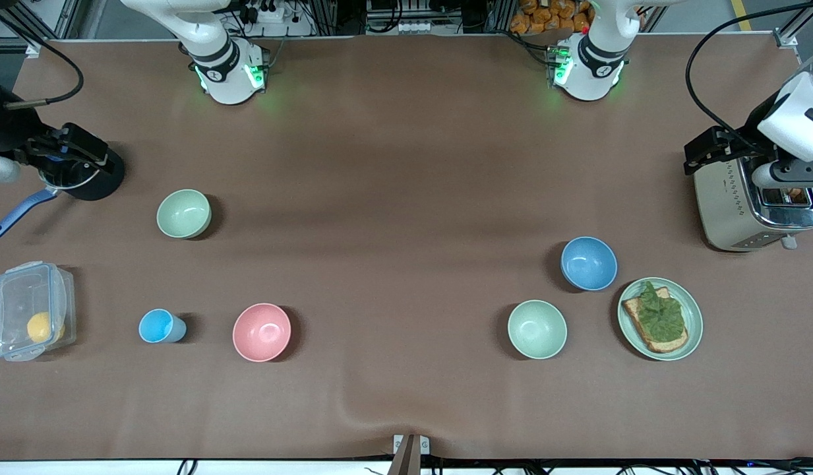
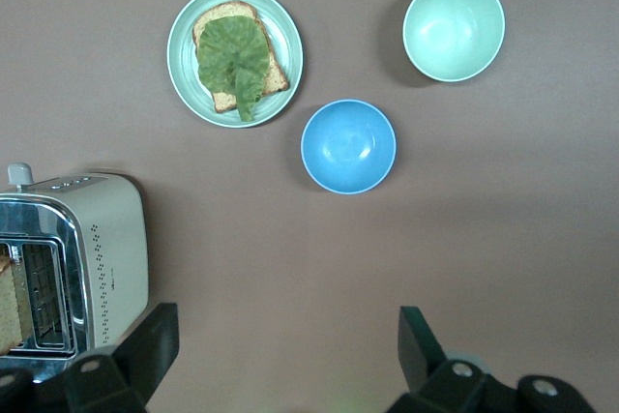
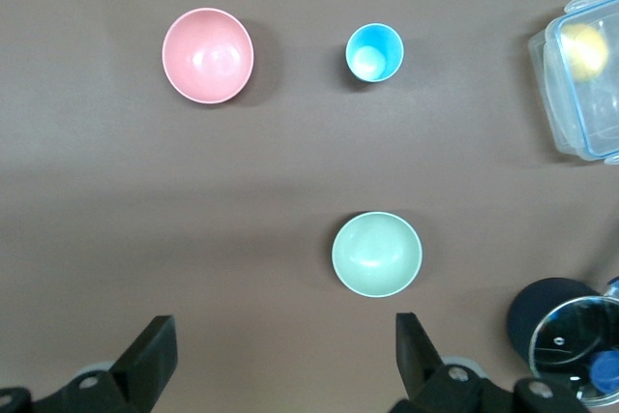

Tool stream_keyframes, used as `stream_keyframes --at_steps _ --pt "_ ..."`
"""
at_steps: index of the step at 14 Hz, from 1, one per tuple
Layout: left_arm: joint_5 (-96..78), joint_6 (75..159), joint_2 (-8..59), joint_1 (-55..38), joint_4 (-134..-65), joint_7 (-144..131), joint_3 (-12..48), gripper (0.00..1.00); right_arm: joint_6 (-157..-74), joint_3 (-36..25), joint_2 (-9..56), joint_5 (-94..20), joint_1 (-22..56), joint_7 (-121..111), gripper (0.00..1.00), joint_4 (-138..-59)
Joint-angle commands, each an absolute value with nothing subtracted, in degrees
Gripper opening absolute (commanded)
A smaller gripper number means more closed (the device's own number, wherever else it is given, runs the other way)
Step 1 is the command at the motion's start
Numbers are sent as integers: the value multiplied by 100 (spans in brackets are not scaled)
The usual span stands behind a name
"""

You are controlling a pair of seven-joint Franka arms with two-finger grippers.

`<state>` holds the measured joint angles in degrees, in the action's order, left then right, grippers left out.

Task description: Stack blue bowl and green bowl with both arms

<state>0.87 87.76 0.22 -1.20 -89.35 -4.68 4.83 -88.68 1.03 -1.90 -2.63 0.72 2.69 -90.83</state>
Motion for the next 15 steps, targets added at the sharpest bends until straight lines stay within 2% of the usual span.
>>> stream_keyframes --at_steps 1,8,15 --pt "-9 8789 18 -105 -8895 -475 483 100 -8859 44 -211 -88 193 202 100 -9123" --pt "70 8771 88 -176 -8859 -396 492 100 -8833 44 -150 -105 176 264 100 -9149" --pt "70 8771 193 -105 -8877 -404 492 100 -8692 9 675 -97 -184 150 100 -9123"
